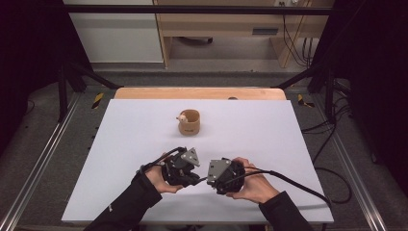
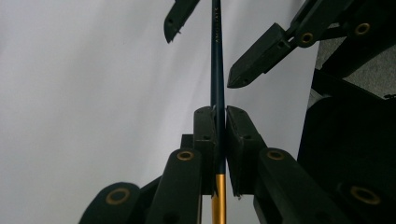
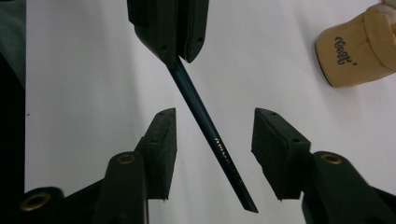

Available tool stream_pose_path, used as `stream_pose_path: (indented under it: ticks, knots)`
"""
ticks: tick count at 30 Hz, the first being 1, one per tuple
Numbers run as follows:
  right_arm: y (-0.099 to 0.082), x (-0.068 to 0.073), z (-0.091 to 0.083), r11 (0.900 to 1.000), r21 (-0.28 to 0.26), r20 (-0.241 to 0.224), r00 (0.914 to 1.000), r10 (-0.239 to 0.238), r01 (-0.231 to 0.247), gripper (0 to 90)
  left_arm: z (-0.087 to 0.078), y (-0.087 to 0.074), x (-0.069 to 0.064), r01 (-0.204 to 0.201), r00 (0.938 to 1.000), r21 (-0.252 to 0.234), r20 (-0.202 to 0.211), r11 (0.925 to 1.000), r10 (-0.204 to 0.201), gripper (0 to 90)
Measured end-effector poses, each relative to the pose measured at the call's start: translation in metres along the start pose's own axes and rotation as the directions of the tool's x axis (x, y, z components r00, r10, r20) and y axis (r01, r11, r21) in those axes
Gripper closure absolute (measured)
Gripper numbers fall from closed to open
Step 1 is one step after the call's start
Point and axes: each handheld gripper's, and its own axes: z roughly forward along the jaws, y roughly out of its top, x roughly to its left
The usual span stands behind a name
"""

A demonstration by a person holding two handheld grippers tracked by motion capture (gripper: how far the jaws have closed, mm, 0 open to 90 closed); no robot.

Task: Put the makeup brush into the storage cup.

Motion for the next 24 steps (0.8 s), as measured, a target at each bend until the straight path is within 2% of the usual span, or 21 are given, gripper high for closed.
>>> stream_pose_path:
  ticks: [11, 14, 15, 16, 19, 24]
  knots:
    - [0.0007, 0.0023, 0.0023, 0.9992, 0.005, -0.01, 0.9992, -0.039, 0.039, 60.5, 0.0007, 0.0016, -0.0029, -0.013, 0.9999, 0.002, 0.009, 0.9999, 0.013, 83.0]
    - [0.0014, 0.0032, 0.0028, 0.999, 0.009, -0.014, 0.999, -0.043, 0.043, 63.7, 0.0005, 0.0018, -0.0031, -0.016, 0.9998, 0.005, 0.011, 0.9999, 0.016, 83.0]
    - [0.0024, 0.005, 0.0028, 0.9996, 0.008, -0.03, 0.9991, -0.028, 0.028, 64.6, 0.0005, 0.0018, -0.0032, -0.016, 0.9998, 0.006, 0.011, 0.9999, 0.016, 83.1]
    - [0.0025, 0.0037, 0.003, 0.9985, 0.011, -0.026, 0.9982, -0.053, 0.054, 65.6, 0.0004, 0.0017, -0.0032, -0.016, 0.9998, 0.006, 0.011, 0.9999, 0.016, 83.0]
    - [0.0038, 0.0041, 0.0031, 0.9975, 0.005, -0.025, 0.9972, -0.071, 0.071, 68.5, -0.0002, 0.0015, -0.0035, -0.018, 0.9998, 0.004, 0.011, 0.9998, 0.018, 83.0]
    - [0.0047, 0.0046, 0.0032, 0.997, -0.003, -0.031, 0.9965, -0.078, 0.078, 73.2, -0.0008, 0.0006, -0.0029, -0.015, 0.9998, 0.002, 0.009, 0.9999, 0.015, 83.0]
